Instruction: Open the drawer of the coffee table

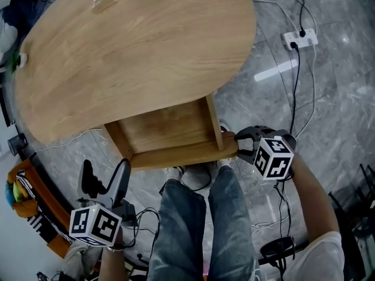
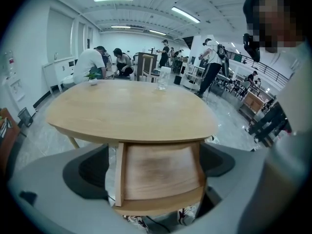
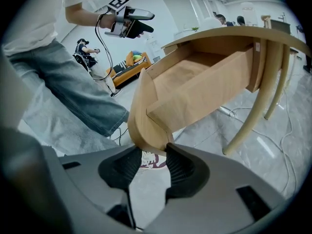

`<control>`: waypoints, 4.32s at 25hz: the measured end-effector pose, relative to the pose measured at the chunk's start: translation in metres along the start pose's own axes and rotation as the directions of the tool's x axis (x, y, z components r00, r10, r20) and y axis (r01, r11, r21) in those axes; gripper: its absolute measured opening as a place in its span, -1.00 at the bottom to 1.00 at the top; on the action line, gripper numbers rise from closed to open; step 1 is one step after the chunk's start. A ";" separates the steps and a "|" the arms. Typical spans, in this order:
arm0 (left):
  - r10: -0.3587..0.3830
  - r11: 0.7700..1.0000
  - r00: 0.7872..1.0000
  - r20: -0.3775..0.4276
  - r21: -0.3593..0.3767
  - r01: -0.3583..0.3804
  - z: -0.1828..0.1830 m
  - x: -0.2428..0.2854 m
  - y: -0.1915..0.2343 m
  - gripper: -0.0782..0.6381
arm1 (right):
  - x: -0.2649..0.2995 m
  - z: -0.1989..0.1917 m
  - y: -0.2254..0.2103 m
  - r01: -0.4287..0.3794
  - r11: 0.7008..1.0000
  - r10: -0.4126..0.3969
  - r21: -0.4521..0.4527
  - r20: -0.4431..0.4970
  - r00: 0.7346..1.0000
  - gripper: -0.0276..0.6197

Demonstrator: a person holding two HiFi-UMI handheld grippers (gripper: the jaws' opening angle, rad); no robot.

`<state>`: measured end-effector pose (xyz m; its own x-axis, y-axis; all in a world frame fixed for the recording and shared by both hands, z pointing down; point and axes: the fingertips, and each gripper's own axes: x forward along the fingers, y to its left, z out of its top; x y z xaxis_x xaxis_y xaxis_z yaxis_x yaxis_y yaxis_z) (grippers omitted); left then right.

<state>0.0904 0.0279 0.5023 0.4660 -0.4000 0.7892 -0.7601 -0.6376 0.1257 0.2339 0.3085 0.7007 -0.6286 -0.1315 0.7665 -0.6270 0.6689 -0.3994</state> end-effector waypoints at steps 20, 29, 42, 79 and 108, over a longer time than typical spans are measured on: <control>0.046 0.989 0.985 0.163 -0.145 -0.022 0.053 -0.053 0.026 0.82 | -0.091 0.089 0.010 0.088 0.953 -0.151 0.289 0.203 0.968 -0.73; 0.082 0.967 0.958 0.274 -0.256 -0.009 0.098 -0.111 0.036 0.82 | -0.187 0.222 0.011 0.229 0.836 -0.462 0.498 0.414 0.784 -0.91; 0.318 0.922 0.815 0.485 -0.360 -0.146 0.171 -0.273 0.128 0.82 | -0.321 0.379 0.012 0.441 0.700 -0.707 0.562 0.459 0.539 -0.91; 0.027 0.987 0.831 0.556 -0.149 0.068 0.214 -0.368 0.497 0.82 | -0.206 0.678 0.140 0.507 0.402 -0.916 0.763 0.330 0.229 -0.91; -0.478 0.860 0.844 0.244 0.327 0.392 0.064 -0.135 0.492 0.82 | 0.010 0.637 0.088 0.413 0.393 -0.895 0.822 0.237 0.379 -0.91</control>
<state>-0.3174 -0.2740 0.4192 0.8669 -0.1934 0.4595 -0.3226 -0.9203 0.2212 -0.1206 -0.1003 0.3532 0.2138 -0.8217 0.5283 -0.8840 -0.3929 -0.2533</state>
